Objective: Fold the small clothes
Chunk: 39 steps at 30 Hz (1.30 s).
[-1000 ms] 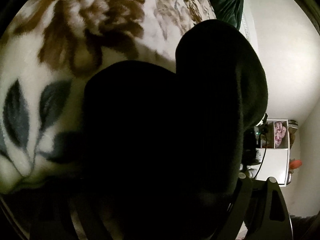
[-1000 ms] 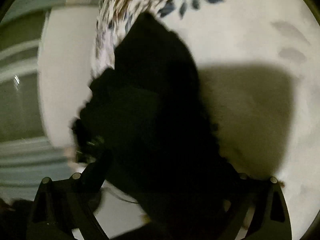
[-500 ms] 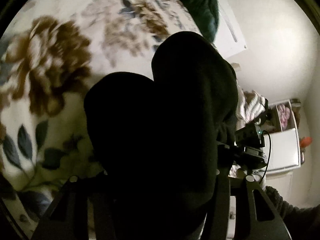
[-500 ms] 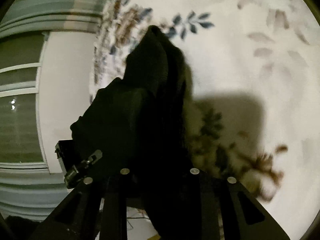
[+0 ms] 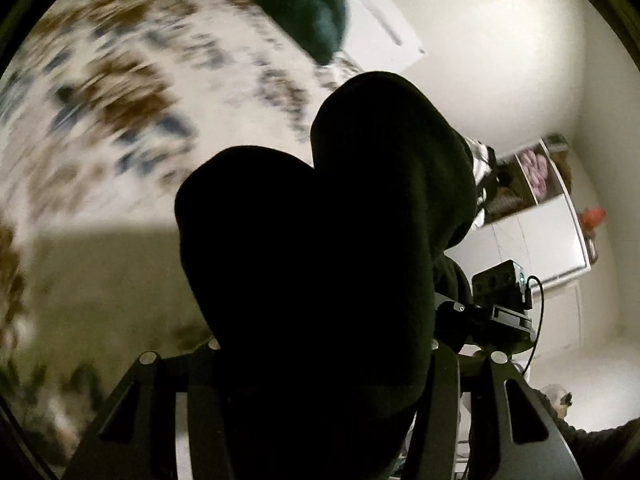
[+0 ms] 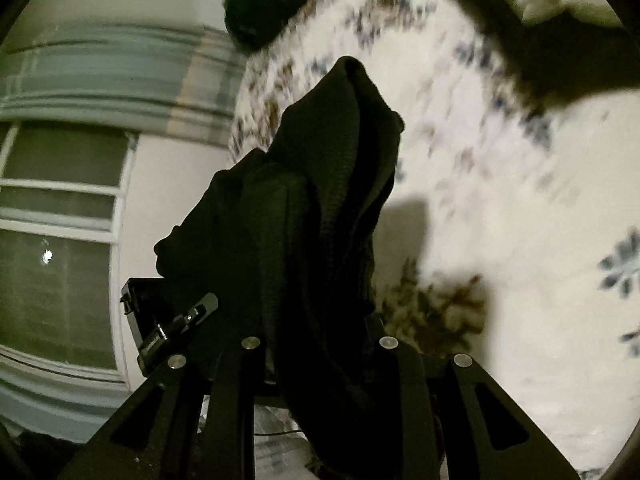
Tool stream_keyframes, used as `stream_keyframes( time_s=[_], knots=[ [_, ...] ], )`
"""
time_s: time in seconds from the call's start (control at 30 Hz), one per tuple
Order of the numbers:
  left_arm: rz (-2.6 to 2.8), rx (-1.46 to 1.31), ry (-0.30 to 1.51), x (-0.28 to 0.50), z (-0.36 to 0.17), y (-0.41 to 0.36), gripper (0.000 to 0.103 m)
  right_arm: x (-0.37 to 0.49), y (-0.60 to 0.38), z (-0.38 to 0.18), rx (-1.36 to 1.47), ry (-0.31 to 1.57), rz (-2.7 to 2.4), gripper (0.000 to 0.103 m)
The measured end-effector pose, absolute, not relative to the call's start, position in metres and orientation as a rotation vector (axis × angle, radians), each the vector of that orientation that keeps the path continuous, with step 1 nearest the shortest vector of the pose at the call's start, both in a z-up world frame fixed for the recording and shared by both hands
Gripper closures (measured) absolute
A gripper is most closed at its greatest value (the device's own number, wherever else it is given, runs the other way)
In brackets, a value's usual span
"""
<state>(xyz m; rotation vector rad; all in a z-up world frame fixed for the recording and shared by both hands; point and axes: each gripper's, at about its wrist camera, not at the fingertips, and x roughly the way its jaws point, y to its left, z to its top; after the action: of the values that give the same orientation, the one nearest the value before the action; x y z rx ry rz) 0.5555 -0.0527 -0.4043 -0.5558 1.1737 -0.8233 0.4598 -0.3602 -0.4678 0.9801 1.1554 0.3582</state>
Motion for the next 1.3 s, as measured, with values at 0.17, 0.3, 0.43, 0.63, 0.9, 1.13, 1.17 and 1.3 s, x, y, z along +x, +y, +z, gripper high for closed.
stream_keyframes(
  time_s=[0.17,0.3,0.43,0.63,0.9,1.13,1.17,1.3],
  knots=[
    [-0.904,-0.514,1.151,0.599,-0.356,-0.156,0.056,0.468,-0.462,-0.406,0.982,1.06,0.321,0.078],
    [-0.948,-0.505,1.153,0.636,-0.338,-0.237,0.056,0.488,-0.555,-0.374,0.991,0.998,0.284,0.078],
    [-0.965,-0.515,1.185,0.68,-0.345,-0.321,0.056,0.516,-0.643,-0.365,1.008,0.964,0.249,0.078],
    [-0.89,-0.467,1.37,0.729,-0.426,-0.402,0.055,0.567,-0.749,-0.437,1.076,1.017,0.175,0.078],
    [-0.831,-0.429,1.451,0.739,-0.482,-0.403,0.039,0.597,-0.801,-0.544,1.061,1.157,0.061,0.074],
    [-0.72,-0.325,1.385,0.711,-0.441,-0.405,0.038,0.601,-0.796,-0.53,0.82,1.208,-0.061,0.049],
    [-0.689,-0.28,1.346,0.701,-0.428,-0.406,0.038,0.6,-0.792,-0.523,0.77,1.21,-0.085,0.048],
    [-0.515,-0.062,1.251,0.67,-0.395,-0.415,0.028,0.581,-0.766,-0.471,0.547,1.175,-0.232,0.007]
  ],
)
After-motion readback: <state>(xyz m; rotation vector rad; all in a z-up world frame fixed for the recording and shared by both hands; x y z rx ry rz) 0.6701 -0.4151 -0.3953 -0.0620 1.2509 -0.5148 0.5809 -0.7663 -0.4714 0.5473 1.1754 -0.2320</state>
